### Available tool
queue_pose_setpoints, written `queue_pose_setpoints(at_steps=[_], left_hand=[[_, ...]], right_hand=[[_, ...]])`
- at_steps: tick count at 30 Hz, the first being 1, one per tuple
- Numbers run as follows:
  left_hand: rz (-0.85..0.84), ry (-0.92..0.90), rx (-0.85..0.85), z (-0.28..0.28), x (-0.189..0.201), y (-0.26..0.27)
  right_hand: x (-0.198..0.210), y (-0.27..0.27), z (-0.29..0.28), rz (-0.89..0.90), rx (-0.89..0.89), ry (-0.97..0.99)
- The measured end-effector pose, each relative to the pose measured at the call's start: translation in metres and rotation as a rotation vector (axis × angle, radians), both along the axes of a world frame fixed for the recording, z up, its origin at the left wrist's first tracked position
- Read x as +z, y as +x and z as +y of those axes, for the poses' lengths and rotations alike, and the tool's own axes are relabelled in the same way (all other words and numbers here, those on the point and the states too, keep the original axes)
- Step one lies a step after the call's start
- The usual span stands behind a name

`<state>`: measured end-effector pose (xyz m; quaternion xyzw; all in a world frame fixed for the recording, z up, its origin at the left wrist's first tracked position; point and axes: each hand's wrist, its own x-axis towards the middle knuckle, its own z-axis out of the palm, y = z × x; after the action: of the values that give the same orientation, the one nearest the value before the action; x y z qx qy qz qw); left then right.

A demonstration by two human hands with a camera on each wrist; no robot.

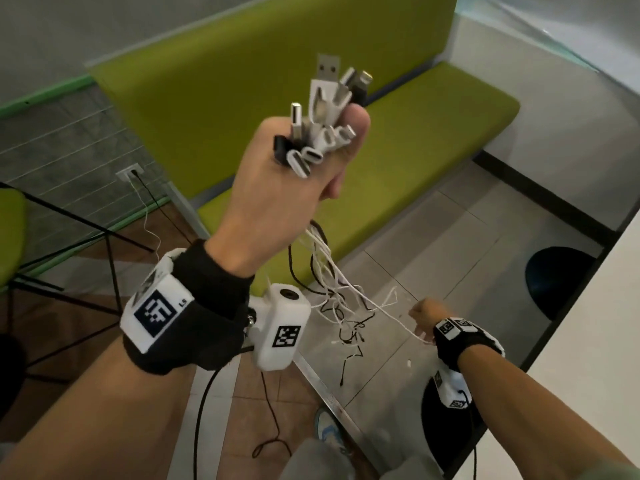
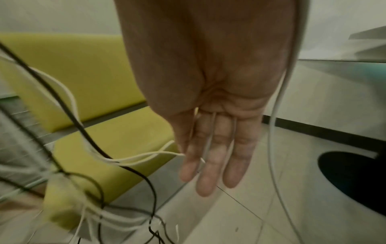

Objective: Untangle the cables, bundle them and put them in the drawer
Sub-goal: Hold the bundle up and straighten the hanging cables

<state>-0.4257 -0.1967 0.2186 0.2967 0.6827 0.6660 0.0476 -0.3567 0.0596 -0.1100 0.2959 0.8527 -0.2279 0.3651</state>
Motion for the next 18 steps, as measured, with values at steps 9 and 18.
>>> queue_pose_setpoints(at_steps=[9,18], left_hand=[[-0.051,0.111,-0.127,0.008,-0.003,-0.004],[-0.011,0.191,-0.094,-0.014,0.008,-0.009]], right_hand=[[0.048,-0.047,-0.116,0.439,0.306,-0.333],[0.008,-0.037,-0.063,0.132,0.194,0.022]])
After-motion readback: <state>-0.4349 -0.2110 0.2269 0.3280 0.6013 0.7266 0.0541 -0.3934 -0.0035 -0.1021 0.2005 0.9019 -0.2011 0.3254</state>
